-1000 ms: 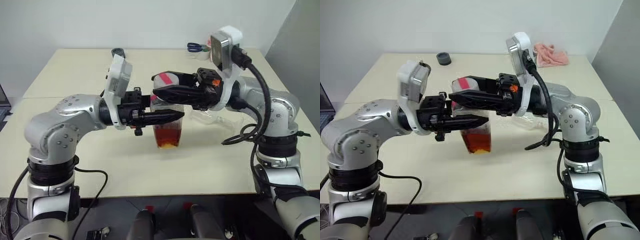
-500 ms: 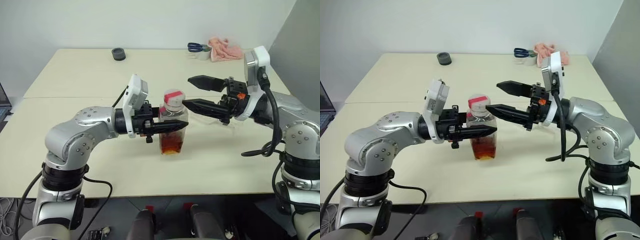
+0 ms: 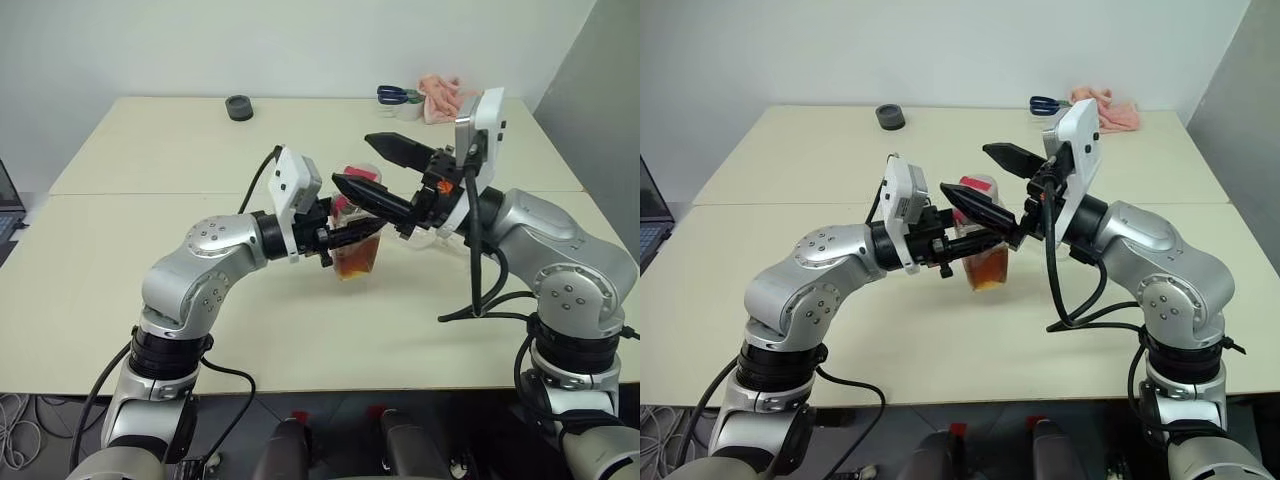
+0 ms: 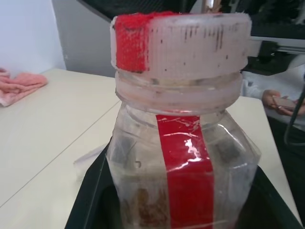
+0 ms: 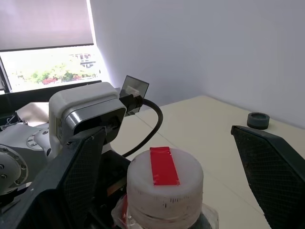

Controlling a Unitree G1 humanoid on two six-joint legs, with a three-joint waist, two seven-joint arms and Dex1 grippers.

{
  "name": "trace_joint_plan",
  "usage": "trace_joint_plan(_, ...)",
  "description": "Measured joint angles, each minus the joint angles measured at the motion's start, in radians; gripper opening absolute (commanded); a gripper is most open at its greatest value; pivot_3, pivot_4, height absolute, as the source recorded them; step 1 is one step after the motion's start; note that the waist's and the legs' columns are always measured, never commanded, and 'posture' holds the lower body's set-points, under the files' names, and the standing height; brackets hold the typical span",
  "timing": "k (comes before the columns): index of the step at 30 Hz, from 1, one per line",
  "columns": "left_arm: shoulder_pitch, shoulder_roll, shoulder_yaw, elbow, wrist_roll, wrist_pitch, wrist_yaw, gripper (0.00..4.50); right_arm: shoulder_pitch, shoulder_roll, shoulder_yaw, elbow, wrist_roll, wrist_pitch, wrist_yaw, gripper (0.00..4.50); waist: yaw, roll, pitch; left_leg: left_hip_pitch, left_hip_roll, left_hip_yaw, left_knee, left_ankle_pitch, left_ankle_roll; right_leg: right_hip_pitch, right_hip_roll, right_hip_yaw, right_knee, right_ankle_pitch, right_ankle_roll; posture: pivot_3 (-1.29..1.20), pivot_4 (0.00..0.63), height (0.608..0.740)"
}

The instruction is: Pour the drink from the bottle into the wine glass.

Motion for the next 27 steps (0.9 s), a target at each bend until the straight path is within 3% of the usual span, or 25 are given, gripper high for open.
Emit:
trace_joint_plan(11,0.0,0.001,0.0,0.009,0.013,-0.012,-0.002,1.8,0.015,-0.066,0.0,0.044,-0.052,-0.069,0.048,4.46,0.0,0.0,0.0,0.0,0.0,0.0,0.0,0.0,0.0,0.0,0.001,0.0,0.0,0.0,0.0,0.0,0.15,0.74)
trace_joint_plan(27,-0.001,0.0,0.0,0.017,0.014,-0.018,-0.02,1.8,0.052,-0.063,0.002,0.052,-0.034,-0.087,0.082,4.46,0.0,0.0,0.0,0.0,0.0,0.0,0.0,0.0,0.0,0.0,0.001,0.0,0.0,0.0,0.0,0.0,0.15,0.74)
